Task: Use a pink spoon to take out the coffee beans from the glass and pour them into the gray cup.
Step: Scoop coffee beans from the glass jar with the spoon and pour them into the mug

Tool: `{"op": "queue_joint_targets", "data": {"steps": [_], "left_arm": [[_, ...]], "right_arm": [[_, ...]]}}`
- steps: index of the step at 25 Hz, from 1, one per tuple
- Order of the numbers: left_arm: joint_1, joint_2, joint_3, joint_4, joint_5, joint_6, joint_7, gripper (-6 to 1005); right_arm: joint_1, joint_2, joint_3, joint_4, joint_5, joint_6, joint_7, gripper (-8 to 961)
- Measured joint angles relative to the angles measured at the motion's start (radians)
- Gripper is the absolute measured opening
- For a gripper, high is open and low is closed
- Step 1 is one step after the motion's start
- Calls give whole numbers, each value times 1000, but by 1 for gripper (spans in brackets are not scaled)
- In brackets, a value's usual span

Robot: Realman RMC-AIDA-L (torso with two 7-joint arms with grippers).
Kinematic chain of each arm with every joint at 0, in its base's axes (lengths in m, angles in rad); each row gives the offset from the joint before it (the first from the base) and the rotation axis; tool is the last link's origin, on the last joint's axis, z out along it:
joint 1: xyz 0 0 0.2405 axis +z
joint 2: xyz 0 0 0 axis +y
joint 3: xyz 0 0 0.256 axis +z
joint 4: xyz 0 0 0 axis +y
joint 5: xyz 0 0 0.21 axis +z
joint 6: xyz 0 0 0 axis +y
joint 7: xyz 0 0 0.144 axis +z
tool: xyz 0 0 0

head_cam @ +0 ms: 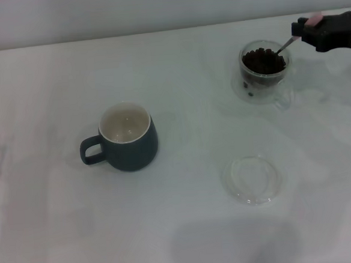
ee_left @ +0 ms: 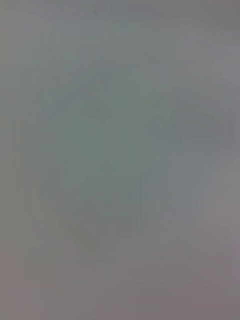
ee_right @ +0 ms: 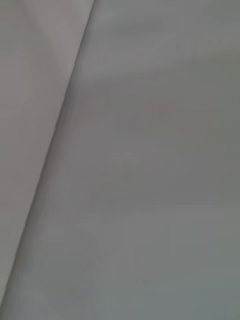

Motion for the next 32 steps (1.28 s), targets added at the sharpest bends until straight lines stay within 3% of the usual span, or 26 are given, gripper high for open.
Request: {"op": "queue_joint_targets", "data": {"steps": [14, 25, 32], "left_arm": [[2, 3, -3, -2, -1, 4, 1, 851], [0, 3, -2, -12, 3, 9, 2, 851], [-4, 3, -2, -44, 3, 11, 2, 851]], "right_arm": [[19, -11, 8, -2, -112, -10, 415, 194], [52, -40, 12, 15, -179, -36, 748, 201], [54, -61, 14, 60, -180, -41, 854, 206]]}}
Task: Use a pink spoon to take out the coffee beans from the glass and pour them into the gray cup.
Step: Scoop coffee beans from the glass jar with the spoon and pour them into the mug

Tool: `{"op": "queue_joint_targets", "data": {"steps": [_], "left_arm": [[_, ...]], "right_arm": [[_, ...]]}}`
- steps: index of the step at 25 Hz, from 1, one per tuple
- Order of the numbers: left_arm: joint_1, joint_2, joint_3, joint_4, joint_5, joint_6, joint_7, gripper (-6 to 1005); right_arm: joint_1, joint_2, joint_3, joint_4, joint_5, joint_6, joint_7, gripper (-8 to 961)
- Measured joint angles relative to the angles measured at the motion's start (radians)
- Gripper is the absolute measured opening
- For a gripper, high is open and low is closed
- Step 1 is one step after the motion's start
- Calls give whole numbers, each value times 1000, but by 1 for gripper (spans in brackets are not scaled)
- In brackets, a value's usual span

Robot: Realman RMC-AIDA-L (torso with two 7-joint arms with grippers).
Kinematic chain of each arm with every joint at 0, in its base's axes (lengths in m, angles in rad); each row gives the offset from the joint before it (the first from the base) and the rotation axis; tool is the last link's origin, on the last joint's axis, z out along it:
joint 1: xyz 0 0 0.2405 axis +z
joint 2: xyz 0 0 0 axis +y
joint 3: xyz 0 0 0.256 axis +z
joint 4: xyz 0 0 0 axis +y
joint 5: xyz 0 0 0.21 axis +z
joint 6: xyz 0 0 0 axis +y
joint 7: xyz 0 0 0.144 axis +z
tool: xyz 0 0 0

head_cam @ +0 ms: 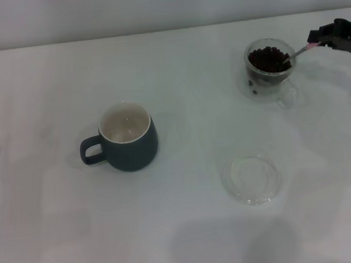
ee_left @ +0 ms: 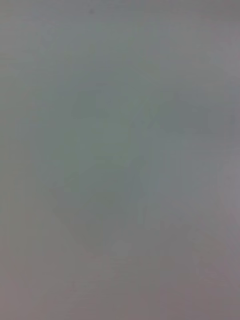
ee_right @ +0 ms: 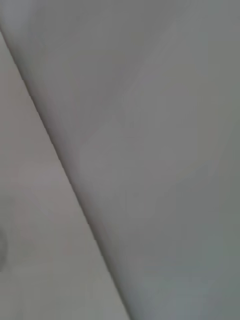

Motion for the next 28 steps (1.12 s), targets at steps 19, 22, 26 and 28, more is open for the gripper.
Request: {"op": "queue_joint_targets", "data": {"steps": [19, 22, 26, 28], "left_arm": [[-13, 3, 2, -8, 1, 0, 0, 851], [-13, 3, 4, -8, 2, 0, 0, 851], [-13, 3, 5, -8, 3, 0, 0, 850], [-13, 3, 5, -9, 3, 0, 0, 850]], "right_arm": [[11, 4, 93, 42, 28, 43, 142, 218], [10, 5, 103, 45, 35, 46, 151, 220], [10, 5, 120, 55, 37, 42, 162, 223], [11, 2, 126, 67, 41, 42, 163, 224]]}}
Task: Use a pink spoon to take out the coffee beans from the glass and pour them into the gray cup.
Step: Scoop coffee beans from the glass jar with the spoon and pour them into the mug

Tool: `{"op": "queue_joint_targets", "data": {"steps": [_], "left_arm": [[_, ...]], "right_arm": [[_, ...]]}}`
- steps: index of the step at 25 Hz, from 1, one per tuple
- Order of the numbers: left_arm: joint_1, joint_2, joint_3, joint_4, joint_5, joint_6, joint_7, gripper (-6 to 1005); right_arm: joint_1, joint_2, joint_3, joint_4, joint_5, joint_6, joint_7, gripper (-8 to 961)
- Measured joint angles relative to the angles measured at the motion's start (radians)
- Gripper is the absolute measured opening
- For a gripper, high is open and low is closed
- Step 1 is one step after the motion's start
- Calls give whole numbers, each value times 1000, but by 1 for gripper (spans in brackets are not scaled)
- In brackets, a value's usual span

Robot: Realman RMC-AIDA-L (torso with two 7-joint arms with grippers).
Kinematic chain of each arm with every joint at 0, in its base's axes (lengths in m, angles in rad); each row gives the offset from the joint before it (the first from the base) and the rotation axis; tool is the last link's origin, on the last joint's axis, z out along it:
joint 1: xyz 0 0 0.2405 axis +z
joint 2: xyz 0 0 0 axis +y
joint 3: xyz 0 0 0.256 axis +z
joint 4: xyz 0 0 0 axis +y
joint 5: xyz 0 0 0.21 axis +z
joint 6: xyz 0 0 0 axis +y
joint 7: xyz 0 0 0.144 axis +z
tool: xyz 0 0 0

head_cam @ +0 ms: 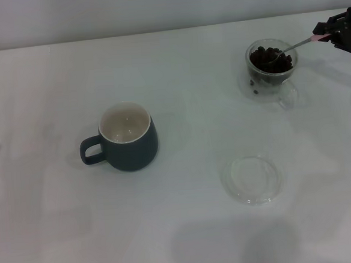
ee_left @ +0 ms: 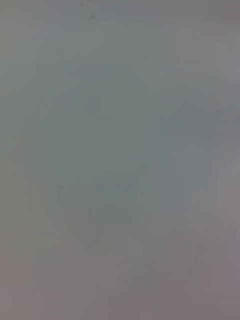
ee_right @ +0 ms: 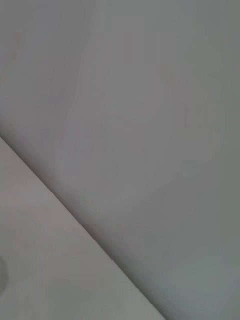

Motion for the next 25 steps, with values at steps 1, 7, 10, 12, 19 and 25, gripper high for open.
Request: {"op": "queue_joint_targets", "data": {"steps": [1, 7, 10, 12, 19, 25], "left_arm": [[0, 0, 0, -1, 0, 0, 0, 850], [0, 0, 0, -10, 0, 0, 0, 850], [0, 0, -1, -10, 0, 0, 0, 850], [-1, 0, -1, -10, 0, 0, 0, 850], [-9, 0, 0, -10, 0, -1, 0, 851], [-11, -2, 0, -10, 0, -4, 0, 851]], "right_arm": [[0, -3, 2, 7, 5, 1, 0, 225], [1, -19, 18, 41, 32, 4, -1, 229], [1, -26, 48, 68, 50, 17, -20, 231], [1, -34, 53, 79, 56, 27, -27, 232], [6, -38, 54, 80, 84, 87, -52, 237], [33, -18, 48, 72, 87, 146, -62, 241]]}}
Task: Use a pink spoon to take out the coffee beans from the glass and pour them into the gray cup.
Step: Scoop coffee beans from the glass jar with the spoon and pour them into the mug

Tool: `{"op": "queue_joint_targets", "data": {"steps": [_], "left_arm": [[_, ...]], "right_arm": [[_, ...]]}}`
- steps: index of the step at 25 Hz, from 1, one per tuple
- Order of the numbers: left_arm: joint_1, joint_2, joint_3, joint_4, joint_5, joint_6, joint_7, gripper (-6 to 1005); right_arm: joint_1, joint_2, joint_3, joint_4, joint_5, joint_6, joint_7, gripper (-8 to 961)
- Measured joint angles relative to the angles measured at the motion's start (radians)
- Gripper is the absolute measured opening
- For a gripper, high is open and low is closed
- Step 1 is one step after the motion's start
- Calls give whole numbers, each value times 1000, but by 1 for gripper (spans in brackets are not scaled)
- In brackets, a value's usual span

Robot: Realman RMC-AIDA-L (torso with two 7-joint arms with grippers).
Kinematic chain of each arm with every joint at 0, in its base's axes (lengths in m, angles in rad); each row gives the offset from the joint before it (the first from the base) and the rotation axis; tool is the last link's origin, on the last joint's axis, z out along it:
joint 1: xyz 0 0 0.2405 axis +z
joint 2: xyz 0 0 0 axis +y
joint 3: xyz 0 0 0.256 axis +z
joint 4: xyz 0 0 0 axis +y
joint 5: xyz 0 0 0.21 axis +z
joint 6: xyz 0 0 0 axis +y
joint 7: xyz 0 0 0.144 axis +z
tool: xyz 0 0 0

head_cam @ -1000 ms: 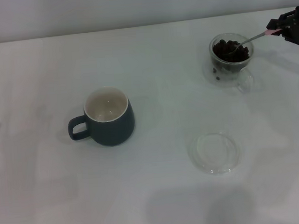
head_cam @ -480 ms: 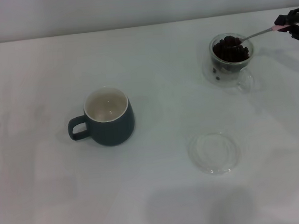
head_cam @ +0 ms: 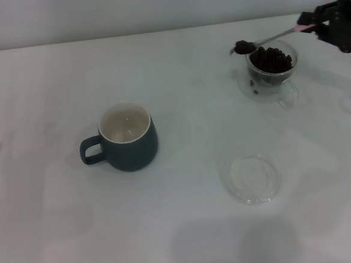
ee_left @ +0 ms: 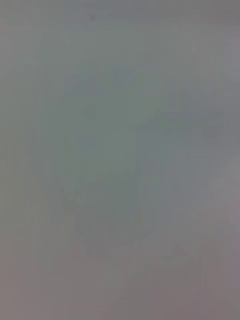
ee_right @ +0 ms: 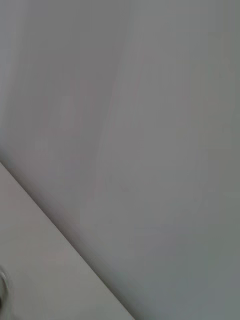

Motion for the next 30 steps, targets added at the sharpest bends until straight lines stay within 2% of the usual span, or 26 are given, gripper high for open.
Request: {"op": "queue_joint_targets", "data": {"steps": [6, 12, 18, 30], "left_arm": [[0, -3, 0, 0, 0, -3, 0, 850], [0, -3, 0, 0, 0, -5, 0, 850], [0, -4, 2, 0, 0, -5, 0, 850], [-4, -4, 1, 3, 0, -6, 0, 851]], "right_arm": [[44, 44, -16, -2, -5, 49, -12, 245], [94, 83, -109, -3, 0, 76, -15, 249], [116, 91, -263, -2, 97, 69, -29, 253], [129, 96, -447, 3, 173, -38, -143, 261]]}}
